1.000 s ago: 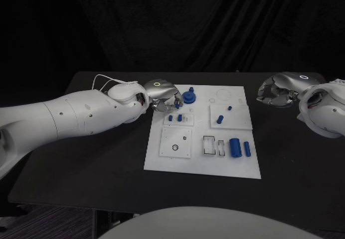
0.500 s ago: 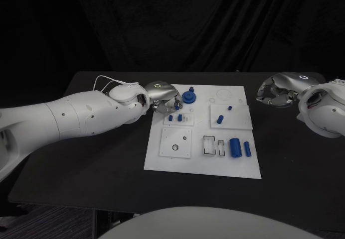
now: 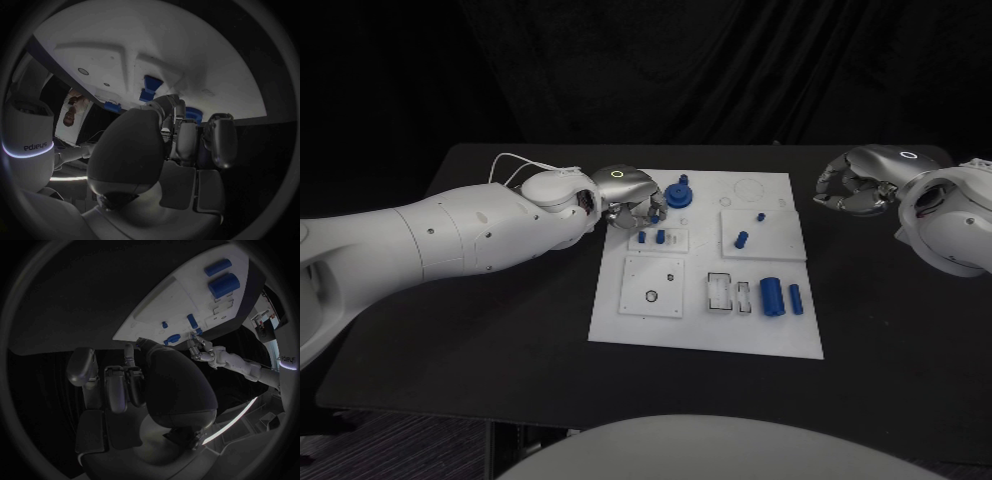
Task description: Assemble the parts on the task board
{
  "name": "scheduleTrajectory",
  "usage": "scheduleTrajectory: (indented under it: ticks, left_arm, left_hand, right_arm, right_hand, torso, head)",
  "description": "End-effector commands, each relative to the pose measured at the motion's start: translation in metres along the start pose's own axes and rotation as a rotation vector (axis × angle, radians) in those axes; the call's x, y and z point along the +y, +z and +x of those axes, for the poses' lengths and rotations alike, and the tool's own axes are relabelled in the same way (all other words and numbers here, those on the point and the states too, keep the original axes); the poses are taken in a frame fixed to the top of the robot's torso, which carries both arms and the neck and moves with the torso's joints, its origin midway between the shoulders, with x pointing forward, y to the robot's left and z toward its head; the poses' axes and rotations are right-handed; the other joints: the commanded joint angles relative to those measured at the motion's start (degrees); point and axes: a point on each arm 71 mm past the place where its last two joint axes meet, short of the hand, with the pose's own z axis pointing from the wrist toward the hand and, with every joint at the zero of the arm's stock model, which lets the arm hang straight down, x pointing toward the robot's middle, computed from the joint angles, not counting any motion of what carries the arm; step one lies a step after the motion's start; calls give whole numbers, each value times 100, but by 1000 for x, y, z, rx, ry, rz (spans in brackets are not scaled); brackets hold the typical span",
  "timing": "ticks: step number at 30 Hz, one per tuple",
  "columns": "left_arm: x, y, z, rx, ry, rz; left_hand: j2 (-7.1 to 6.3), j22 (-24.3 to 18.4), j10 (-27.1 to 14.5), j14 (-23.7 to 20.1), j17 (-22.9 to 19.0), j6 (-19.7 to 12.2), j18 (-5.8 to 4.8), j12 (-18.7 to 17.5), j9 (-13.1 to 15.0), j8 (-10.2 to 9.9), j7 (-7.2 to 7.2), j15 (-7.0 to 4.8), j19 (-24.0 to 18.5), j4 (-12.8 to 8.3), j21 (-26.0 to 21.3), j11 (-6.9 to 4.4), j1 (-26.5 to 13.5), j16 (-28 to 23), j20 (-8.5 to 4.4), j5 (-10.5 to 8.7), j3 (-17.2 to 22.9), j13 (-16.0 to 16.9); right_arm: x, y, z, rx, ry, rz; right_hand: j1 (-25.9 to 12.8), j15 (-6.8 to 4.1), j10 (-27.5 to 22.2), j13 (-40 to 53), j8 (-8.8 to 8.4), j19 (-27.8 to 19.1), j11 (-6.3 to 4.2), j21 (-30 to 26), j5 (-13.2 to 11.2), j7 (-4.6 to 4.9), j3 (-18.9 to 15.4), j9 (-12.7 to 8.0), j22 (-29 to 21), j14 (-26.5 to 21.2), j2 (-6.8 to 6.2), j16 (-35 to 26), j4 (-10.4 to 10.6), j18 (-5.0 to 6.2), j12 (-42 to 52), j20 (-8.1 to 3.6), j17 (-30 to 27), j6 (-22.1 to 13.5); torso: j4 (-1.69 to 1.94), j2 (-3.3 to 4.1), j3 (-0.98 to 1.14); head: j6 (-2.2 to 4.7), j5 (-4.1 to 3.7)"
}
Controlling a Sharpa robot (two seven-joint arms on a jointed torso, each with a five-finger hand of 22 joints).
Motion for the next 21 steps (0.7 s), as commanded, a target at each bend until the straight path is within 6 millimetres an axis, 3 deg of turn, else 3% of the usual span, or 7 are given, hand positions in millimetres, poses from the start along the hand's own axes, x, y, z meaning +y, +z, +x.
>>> scheduleTrajectory:
  ticks: [1, 21]
  left_arm:
    - [-1, 1, 1, 0, 1, 4]
    - [-1, 3, 0, -27, 9, 2]
  left_hand:
    - [2, 1034, 38, 20, 10, 32, -79, -34, 6, -39, 24, 6, 5, -3, -8, -1, -27, -25, -21, -16, 47, -3]
    - [34, 1036, 76, 28, 9, 61, -83, -30, 14, -40, 28, 17, 12, 15, -1, 10, -58, -26, -14, 2, 53, 8]
  right_arm:
    - [0, -1, 1, 5, -3, 8]
    - [-1, -1, 1, 8, -3, 13]
  right_hand:
    - [37, -42, 93, 1203, -14, -33, -9, -23, 30, -13, -4, -7, 784, 398, 39, -31, -33, 88, -38, -6, 1221, 41]
    - [41, -41, 95, 1202, -15, -32, -8, -26, 31, -12, 2, -10, 784, 393, 45, -35, -39, 88, -38, -6, 1215, 41]
  torso:
    - [-4, 1, 1]
    - [1, 1, 0]
  head:
    - [-1, 5]
    - [-1, -5]
